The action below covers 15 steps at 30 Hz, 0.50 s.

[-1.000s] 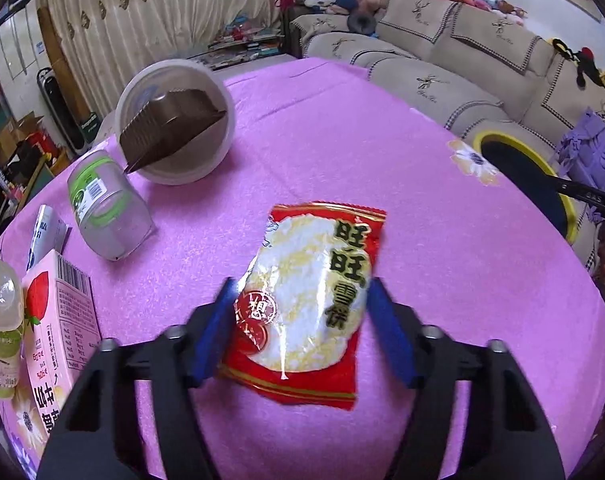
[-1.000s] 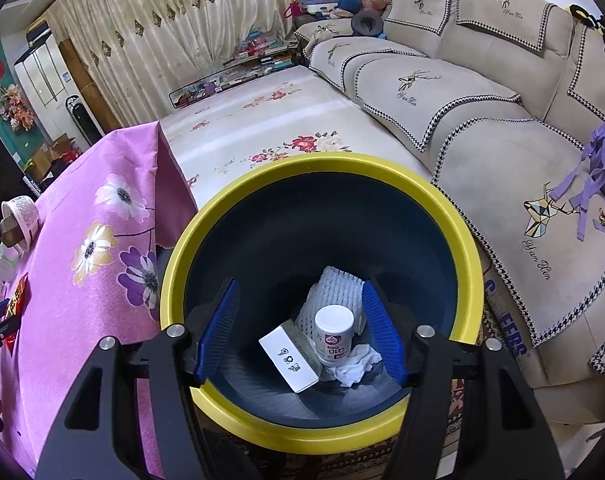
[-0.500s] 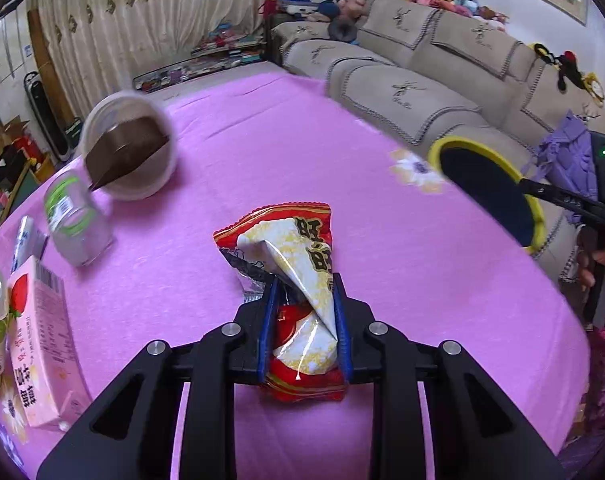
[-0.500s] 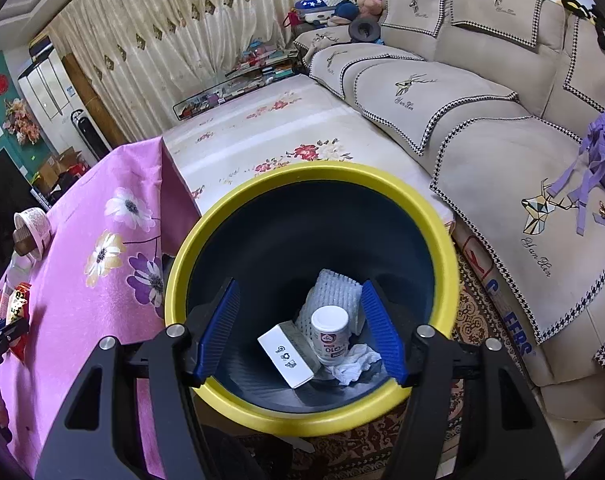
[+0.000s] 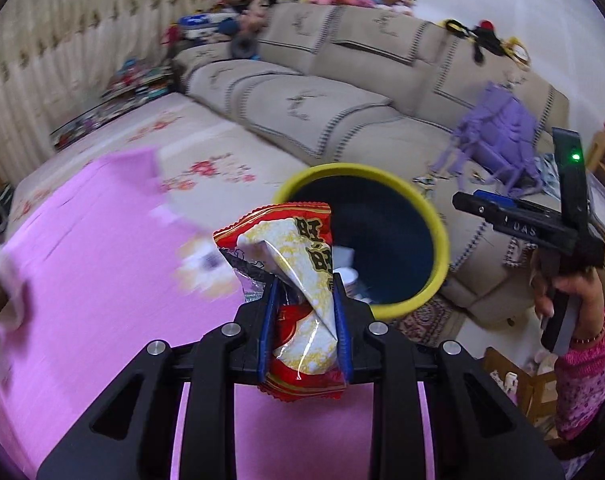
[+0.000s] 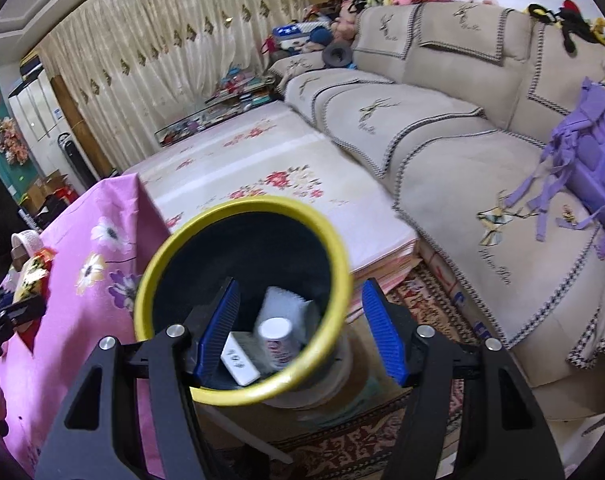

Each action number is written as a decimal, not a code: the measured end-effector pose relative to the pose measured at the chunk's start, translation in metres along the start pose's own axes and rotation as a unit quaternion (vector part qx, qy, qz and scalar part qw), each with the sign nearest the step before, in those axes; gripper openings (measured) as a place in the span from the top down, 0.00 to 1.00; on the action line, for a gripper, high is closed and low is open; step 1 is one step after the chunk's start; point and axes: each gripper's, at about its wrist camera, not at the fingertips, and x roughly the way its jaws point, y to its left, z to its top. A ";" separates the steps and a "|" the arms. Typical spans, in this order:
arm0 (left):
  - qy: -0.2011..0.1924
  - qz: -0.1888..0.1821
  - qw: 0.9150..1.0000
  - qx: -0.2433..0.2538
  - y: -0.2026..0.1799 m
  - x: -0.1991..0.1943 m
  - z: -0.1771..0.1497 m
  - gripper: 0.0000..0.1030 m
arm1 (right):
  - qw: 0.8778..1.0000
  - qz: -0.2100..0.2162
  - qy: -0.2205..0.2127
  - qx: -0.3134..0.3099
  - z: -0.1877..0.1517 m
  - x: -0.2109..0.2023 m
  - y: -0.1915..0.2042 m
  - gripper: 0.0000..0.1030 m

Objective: Collect trash
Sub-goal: 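Carry the cracker bag with the left gripper into the bin and release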

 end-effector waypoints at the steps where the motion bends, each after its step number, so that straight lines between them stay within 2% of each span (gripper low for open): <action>1: 0.003 -0.005 1.000 0.005 -0.008 0.009 0.008 0.75 | 1.000 -0.005 -0.002 0.002 0.000 -0.003 -0.006 0.41; 4: 0.020 -0.026 0.999 0.015 -0.029 0.042 0.032 0.75 | 1.000 -0.019 -0.005 0.010 -0.001 -0.010 -0.026 0.41; 7: 0.036 -0.031 0.999 0.026 -0.049 0.076 0.051 0.75 | 0.999 -0.031 -0.007 0.021 -0.003 -0.015 -0.043 0.41; 15: 0.062 -0.020 0.997 0.028 -0.067 0.137 0.074 0.61 | 0.998 -0.043 0.000 0.043 -0.013 -0.015 -0.074 0.41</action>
